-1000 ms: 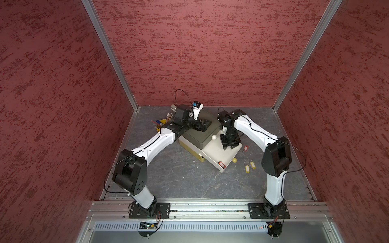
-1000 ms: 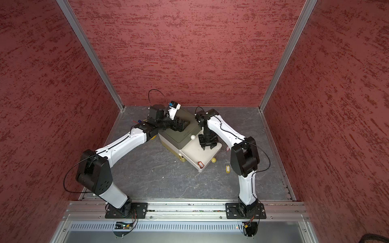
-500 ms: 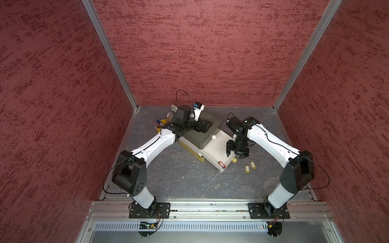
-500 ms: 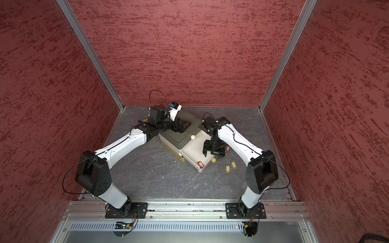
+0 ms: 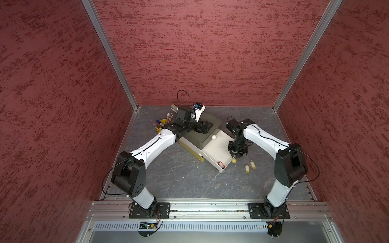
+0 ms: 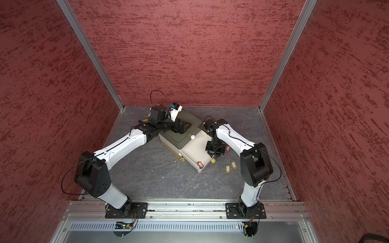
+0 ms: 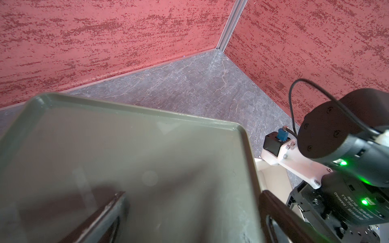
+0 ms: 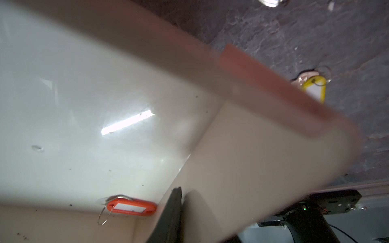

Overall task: Take the keys out of the drawer
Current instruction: Adjust the drawer in the storage box.

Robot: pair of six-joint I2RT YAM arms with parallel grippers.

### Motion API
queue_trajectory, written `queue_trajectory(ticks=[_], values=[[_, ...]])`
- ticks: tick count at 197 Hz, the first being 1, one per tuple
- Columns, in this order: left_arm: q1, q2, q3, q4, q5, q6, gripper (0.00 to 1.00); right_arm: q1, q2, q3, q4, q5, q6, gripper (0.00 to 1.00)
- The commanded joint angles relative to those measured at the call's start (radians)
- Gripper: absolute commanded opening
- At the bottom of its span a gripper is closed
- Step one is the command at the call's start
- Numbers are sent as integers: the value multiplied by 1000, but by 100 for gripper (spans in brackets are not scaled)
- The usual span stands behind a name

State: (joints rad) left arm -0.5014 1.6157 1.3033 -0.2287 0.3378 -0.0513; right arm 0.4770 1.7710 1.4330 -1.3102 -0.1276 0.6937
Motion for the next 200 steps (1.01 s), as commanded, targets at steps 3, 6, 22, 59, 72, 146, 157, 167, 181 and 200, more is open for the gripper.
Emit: queue_trajectory(ticks=[3, 6, 22, 59, 72, 146, 157, 167, 181, 200], values=[[-9, 32, -39, -231, 3, -32, 100, 55, -48, 3, 103, -29, 11, 13], [-9, 31, -38, -232, 3, -34, 100, 61, -57, -2, 112, -28, 18, 12], [-9, 27, -43, -243, 0, -37, 100, 106, -95, -33, 151, -5, 58, 5], [-9, -1, -76, -266, -14, -38, 100, 196, -120, -59, 207, 61, 79, 0], [-7, -13, -89, -274, -22, -38, 100, 222, -130, -53, 204, 101, 78, 0], [0, -23, -93, -285, -25, -32, 100, 158, -57, -22, 217, 89, 67, 16], [3, -24, -98, -282, -25, -33, 100, 142, -60, -27, 195, 95, 61, 19], [5, -26, -102, -280, -25, -33, 100, 130, -70, -43, 179, 92, 58, 20], [6, -30, -107, -279, -24, -35, 100, 118, -84, -62, 150, 97, 57, 20], [9, -33, -114, -271, -25, -39, 100, 117, -102, -68, 121, 98, 52, 21]])
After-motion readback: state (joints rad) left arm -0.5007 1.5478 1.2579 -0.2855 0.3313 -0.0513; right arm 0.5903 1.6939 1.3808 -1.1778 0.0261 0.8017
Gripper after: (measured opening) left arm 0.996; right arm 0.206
